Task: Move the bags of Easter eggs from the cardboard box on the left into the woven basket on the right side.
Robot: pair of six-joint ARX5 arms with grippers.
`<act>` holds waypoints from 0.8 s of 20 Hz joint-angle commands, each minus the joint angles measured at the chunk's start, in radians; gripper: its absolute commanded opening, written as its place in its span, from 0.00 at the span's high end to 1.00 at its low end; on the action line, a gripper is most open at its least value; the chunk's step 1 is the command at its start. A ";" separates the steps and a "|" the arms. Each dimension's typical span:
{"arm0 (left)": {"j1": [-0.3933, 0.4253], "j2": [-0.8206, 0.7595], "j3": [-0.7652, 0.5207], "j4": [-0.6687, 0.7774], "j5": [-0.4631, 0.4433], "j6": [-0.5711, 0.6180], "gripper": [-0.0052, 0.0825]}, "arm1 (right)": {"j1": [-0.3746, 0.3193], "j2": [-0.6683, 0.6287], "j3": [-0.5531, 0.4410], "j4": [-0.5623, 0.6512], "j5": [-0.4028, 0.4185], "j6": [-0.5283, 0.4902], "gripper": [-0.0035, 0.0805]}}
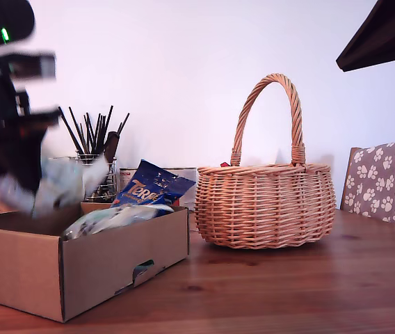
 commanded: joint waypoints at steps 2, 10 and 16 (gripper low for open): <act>-0.006 -0.048 -0.012 0.096 0.081 0.005 0.84 | -0.004 0.005 -0.027 0.003 0.000 0.000 0.96; -0.193 0.010 -0.012 0.637 0.214 -0.007 0.83 | -0.008 -0.057 -0.026 0.002 0.018 0.005 0.97; -0.262 0.169 0.050 0.797 0.214 -0.006 0.83 | -0.008 -0.238 -0.023 -0.031 0.187 0.039 0.97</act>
